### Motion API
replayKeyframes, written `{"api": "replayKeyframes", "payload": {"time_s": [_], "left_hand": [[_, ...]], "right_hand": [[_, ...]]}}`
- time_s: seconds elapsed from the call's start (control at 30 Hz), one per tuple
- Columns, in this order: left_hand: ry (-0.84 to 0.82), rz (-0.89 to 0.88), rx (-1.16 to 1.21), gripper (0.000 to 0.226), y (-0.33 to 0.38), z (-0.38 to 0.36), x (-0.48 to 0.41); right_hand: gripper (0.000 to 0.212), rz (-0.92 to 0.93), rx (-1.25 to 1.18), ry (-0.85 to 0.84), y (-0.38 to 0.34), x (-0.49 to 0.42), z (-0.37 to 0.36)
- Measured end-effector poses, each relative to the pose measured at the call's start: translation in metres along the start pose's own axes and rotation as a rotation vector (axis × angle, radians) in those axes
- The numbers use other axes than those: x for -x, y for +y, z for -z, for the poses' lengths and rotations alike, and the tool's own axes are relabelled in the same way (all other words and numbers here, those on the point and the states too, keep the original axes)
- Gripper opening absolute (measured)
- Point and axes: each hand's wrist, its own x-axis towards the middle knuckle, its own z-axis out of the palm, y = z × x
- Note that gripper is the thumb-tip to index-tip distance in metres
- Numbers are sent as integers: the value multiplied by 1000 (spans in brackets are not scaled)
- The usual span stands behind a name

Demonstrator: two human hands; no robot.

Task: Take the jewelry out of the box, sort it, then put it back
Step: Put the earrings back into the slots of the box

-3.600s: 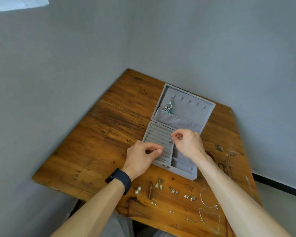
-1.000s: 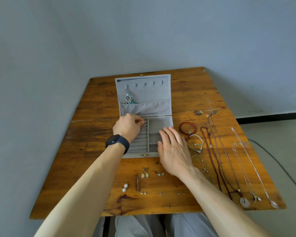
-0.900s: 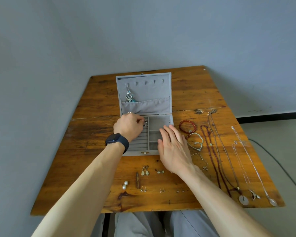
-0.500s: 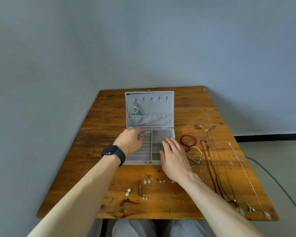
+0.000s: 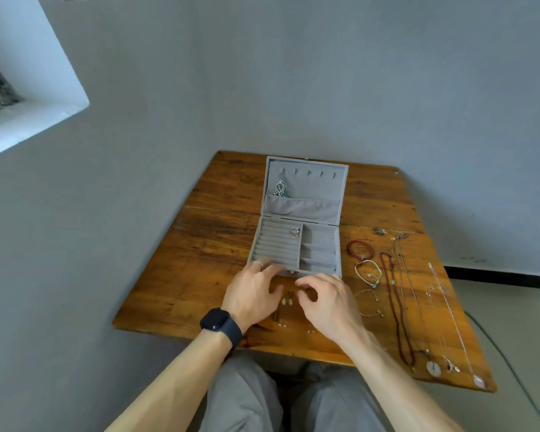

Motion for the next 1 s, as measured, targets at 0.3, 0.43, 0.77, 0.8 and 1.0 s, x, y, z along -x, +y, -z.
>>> {"api": "replayKeyframes", "payload": {"time_s": [0.3, 0.43, 0.77, 0.8, 1.0], "left_hand": [[-27, 30, 4, 39, -7, -7, 8], [-40, 37, 2, 40, -4, -7, 7], [-3, 101, -99, 23, 9, -16, 1], [-5, 109, -98, 18, 9, -17, 1], [-21, 124, -14, 14, 7, -12, 0]], "right_hand": [[23, -34, 42, 1, -12, 2, -17], [10, -20, 27, -13, -9, 2, -17], [9, -187, -416, 143, -9, 46, 33], [9, -206, -439, 162, -8, 54, 37], [14, -265, -495, 251, -3, 91, 51]]}}
